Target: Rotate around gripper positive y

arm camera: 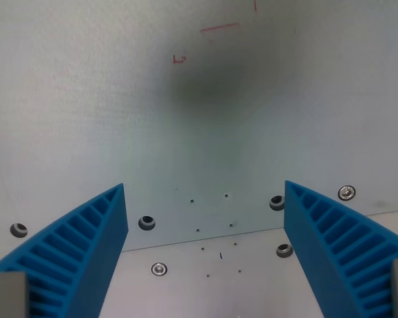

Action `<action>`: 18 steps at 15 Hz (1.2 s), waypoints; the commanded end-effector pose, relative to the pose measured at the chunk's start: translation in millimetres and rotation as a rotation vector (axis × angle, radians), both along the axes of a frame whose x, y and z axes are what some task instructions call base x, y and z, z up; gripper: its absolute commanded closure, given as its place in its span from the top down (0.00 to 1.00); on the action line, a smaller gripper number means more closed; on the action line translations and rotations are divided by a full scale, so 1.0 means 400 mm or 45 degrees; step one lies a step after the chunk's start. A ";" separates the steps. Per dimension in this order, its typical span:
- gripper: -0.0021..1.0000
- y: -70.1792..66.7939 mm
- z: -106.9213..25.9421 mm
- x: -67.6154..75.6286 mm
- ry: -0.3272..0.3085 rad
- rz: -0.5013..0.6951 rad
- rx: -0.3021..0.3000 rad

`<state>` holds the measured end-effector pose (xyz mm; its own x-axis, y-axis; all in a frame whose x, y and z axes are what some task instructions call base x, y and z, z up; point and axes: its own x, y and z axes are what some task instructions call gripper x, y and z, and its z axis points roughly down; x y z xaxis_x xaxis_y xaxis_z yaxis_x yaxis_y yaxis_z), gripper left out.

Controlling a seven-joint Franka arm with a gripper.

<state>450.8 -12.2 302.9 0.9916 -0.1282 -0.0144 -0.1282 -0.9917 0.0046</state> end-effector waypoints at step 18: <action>1.00 0.000 0.006 0.000 -0.273 0.000 -0.035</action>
